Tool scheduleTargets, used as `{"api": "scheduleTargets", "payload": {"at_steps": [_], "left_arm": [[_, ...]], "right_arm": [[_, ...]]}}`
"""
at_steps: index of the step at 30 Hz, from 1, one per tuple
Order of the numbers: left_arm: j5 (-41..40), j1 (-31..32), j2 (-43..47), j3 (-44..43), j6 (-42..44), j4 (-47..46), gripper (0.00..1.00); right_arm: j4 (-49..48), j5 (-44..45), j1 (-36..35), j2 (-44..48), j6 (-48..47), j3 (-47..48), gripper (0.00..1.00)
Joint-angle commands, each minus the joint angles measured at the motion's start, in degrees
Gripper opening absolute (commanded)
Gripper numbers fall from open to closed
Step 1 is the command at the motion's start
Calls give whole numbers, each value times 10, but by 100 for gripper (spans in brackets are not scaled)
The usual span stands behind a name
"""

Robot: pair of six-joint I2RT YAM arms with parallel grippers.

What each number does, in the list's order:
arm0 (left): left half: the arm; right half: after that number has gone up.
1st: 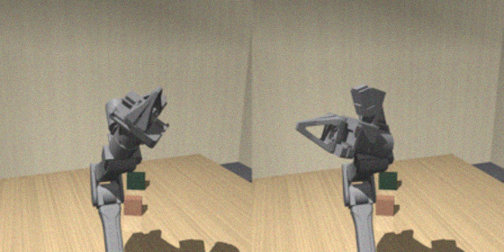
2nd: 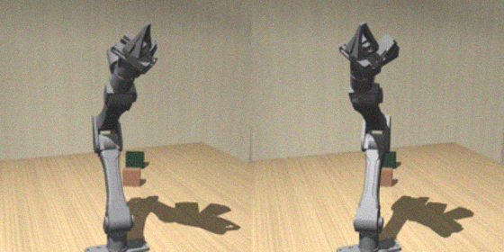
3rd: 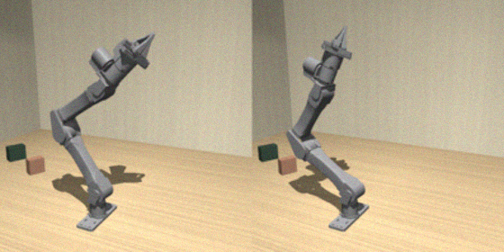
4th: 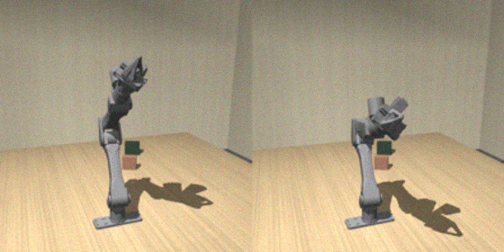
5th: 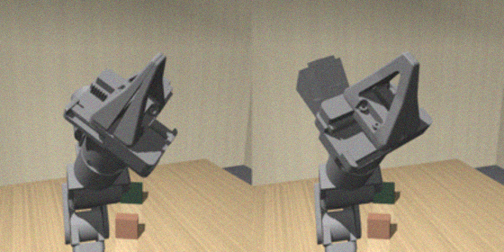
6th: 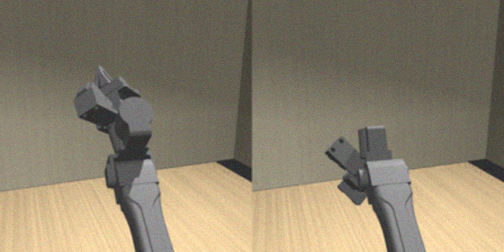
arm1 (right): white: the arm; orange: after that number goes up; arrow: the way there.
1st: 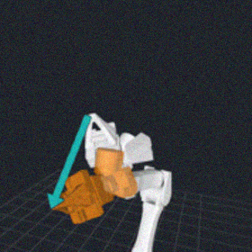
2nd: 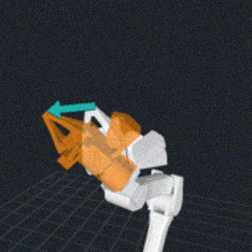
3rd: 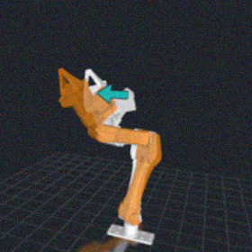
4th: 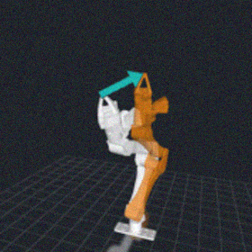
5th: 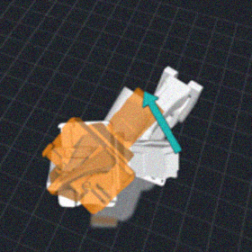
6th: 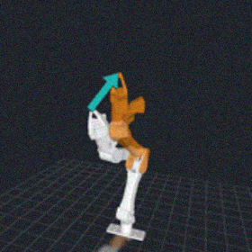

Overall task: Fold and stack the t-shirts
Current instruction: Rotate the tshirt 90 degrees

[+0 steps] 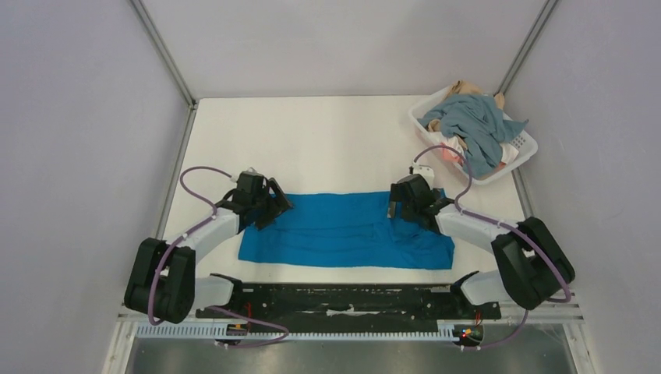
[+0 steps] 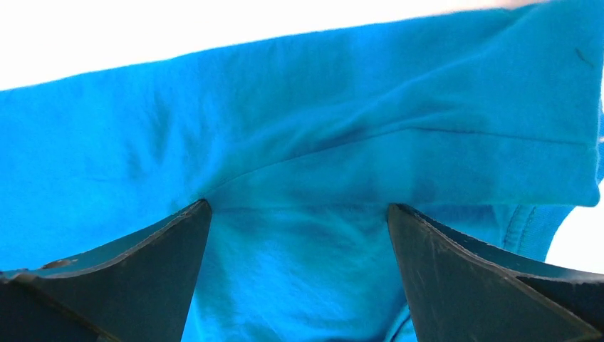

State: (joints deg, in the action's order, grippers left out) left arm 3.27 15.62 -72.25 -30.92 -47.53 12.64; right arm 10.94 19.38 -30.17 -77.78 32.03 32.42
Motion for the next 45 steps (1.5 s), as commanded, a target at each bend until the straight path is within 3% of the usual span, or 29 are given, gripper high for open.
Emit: {"api": "scheduleTargets", "payload": {"at_steps": [1,9,12,16,20,27,32,38,45], "left_arm": [[9,3,-43,-3,9,-11,87],[33,17,36,89,-47,-14,87],[38,38,102,136,-98,-30,87],[19,94,151,185,-157,-64,88],[7,163,184,236,-226,-121,88],[-112,358,193,252,-327,-185,88],[-190,495,80,183,-352,-193,88],[-181,565,-78,86,-336,-238,88],[-213,576,-41,17,-272,-196,88]], "right_arm": [[-86,-115,6,-107,-53,71,98],[-57,-171,21,-368,-107,417,98],[-68,-244,39,-464,-94,521,98],[-88,-313,42,-563,-84,628,98],[-105,-306,49,-621,-64,684,98],[-185,-318,67,-657,-52,712,98],[-254,-305,77,-656,-29,684,98],[-236,-350,84,-662,-51,734,98],[-73,-321,83,-573,-158,782,98]]}}
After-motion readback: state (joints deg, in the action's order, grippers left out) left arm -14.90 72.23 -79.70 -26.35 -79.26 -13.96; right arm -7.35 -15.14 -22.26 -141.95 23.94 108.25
